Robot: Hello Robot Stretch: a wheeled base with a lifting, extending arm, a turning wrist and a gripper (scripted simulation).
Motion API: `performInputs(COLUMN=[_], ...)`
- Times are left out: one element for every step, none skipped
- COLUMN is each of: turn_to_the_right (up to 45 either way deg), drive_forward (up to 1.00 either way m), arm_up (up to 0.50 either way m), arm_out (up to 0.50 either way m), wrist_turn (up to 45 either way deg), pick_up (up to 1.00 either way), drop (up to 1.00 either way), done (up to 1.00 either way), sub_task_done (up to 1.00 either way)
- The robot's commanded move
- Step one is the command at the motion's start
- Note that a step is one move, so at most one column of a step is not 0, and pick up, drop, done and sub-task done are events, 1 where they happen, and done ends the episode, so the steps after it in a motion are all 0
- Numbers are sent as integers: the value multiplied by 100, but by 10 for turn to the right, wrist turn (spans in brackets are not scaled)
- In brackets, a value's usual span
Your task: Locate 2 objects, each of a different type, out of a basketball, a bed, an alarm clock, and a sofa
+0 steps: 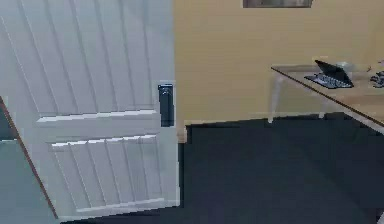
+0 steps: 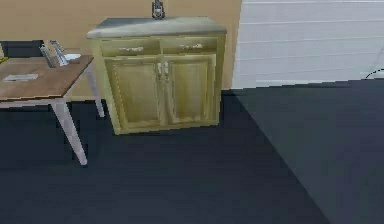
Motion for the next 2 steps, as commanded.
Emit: performInputs(turn_to_the_right=[-150, 0], drive_forward=[0, 35], arm_up=[0, 0], arm_out=[0, 0], wrist_turn=[0, 0], pick_up=[0, 0], drop=[0, 0], done=[0, 0], sub_task_done=[0, 0])
